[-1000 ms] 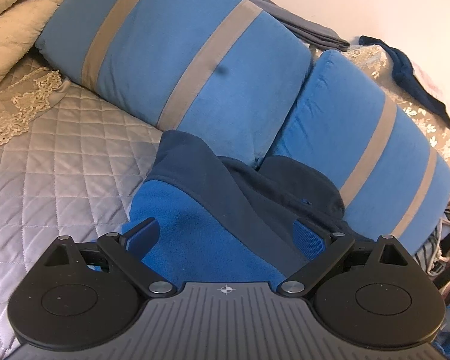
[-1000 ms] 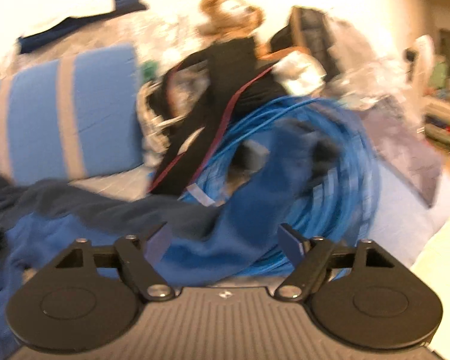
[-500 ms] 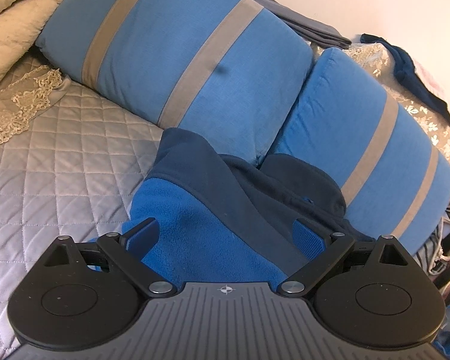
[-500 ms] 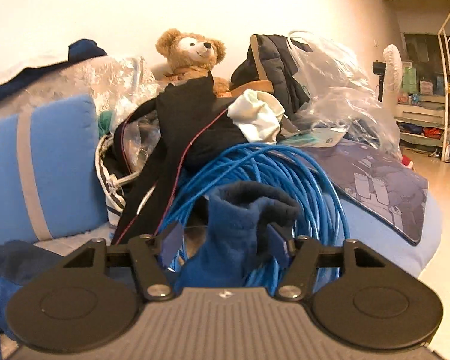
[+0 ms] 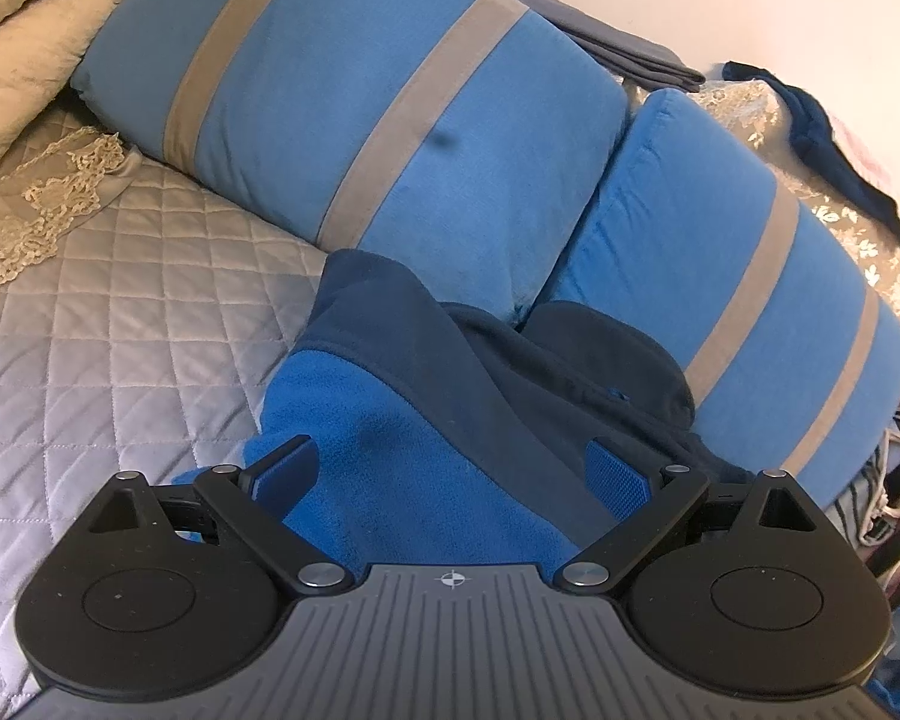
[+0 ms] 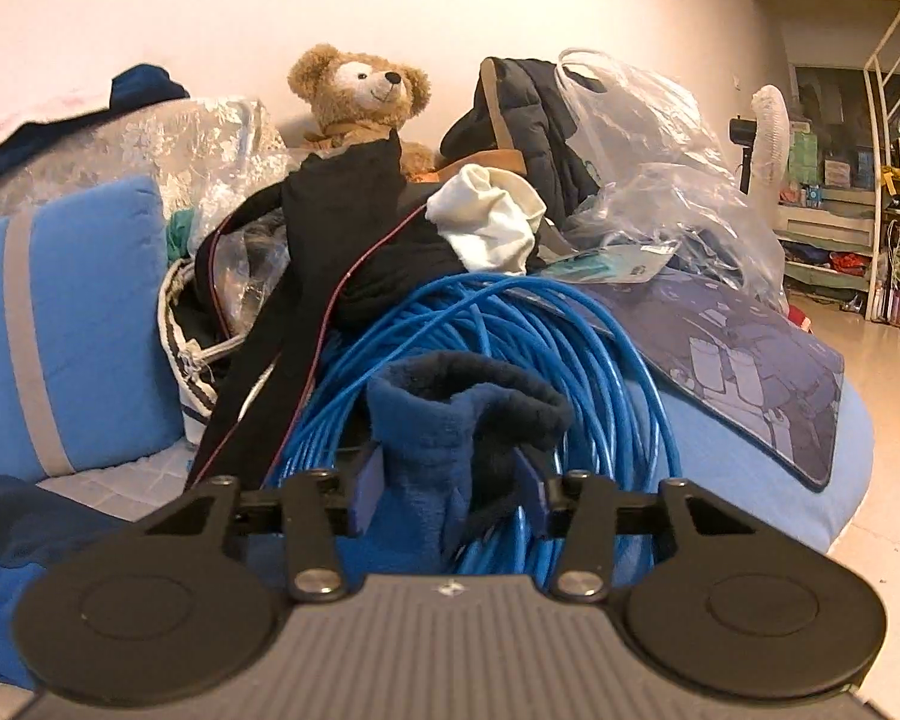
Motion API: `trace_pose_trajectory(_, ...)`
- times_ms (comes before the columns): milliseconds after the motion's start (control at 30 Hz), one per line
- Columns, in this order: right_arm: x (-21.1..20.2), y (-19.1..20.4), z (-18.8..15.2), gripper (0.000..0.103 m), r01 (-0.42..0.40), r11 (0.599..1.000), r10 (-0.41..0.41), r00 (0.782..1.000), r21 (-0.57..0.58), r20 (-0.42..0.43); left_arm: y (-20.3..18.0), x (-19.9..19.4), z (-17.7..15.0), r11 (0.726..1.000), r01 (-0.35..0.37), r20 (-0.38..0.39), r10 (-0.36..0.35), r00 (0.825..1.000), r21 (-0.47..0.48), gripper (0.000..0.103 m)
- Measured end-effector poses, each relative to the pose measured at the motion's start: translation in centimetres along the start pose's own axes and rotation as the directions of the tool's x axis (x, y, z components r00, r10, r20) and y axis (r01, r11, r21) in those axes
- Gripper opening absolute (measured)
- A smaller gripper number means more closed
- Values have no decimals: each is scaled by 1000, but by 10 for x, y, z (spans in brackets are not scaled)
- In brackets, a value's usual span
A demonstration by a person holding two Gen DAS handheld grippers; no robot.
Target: Fold clothes
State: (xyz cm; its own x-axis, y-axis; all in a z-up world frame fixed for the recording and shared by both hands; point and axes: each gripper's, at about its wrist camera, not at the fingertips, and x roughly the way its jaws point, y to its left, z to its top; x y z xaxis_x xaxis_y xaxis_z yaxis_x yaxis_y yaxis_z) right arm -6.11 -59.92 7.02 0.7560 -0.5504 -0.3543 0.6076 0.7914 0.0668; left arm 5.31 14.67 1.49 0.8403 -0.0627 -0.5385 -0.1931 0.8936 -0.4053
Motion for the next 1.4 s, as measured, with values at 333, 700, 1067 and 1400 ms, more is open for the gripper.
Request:
trace_pose_trajectory(333, 0, 25, 16, 13, -53, 998, 52, 998, -45, -19, -2, 0, 0, 1000, 7, 0, -7, 1000, 6, 97)
trace_pose_trajectory(700, -56, 145, 79, 11, -275, 948, 297, 945, -159, 134, -8, -3, 2, 999, 32, 31, -32, 999, 16, 97)
trace_pose_trajectory(1067, -106, 374, 37, 11, -611, 733, 637, 771, -299, -14, -7, -4, 3, 995, 99, 37, -99, 994, 3, 97)
trace_pose_trajectory(1400, -125, 467, -106, 11, -759, 419, 632, 638, -498, -440, -12, 3, 1, 993, 111, -5, -111, 994, 31, 97)
